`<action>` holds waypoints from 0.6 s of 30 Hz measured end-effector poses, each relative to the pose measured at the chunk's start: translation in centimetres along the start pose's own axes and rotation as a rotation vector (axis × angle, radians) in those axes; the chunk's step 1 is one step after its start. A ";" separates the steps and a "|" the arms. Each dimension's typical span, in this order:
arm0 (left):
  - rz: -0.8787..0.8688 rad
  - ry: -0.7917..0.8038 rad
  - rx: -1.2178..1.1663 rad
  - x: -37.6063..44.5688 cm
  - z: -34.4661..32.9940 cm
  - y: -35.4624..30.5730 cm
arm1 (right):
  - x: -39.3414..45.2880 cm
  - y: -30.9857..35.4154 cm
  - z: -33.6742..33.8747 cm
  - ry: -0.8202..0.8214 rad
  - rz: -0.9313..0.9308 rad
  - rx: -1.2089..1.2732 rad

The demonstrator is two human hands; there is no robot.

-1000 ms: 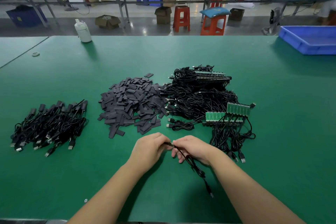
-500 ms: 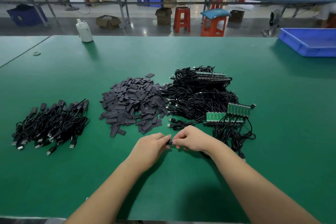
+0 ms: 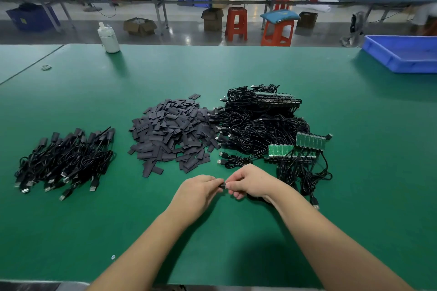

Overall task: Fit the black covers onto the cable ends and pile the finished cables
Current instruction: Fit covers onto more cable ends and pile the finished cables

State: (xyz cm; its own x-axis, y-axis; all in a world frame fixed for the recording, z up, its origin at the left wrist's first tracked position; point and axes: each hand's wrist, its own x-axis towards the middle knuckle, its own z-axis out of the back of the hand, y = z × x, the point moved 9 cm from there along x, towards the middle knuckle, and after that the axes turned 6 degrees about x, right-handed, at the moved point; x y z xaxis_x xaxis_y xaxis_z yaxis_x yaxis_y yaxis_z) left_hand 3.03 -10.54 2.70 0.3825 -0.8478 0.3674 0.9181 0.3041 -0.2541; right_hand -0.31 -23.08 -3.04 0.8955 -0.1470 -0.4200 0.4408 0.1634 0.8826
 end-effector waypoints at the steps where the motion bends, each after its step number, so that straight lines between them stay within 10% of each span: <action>1: -0.005 -0.003 0.013 0.0 0.0 -0.1 | 0.0 -0.1 -0.1 0.008 -0.006 0.008; 18: 0.115 0.021 -0.005 0.3 -0.7 0.4 | -1.4 0.2 0.8 -0.076 -0.009 -0.052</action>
State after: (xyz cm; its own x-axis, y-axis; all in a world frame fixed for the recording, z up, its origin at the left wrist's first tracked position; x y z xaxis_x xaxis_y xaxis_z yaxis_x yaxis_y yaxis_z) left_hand 3.47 -11.01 2.09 0.4827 -0.8166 0.3166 0.8679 0.3976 -0.2978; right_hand -1.49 -23.63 -2.07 0.8853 -0.2217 -0.4089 0.4530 0.2120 0.8659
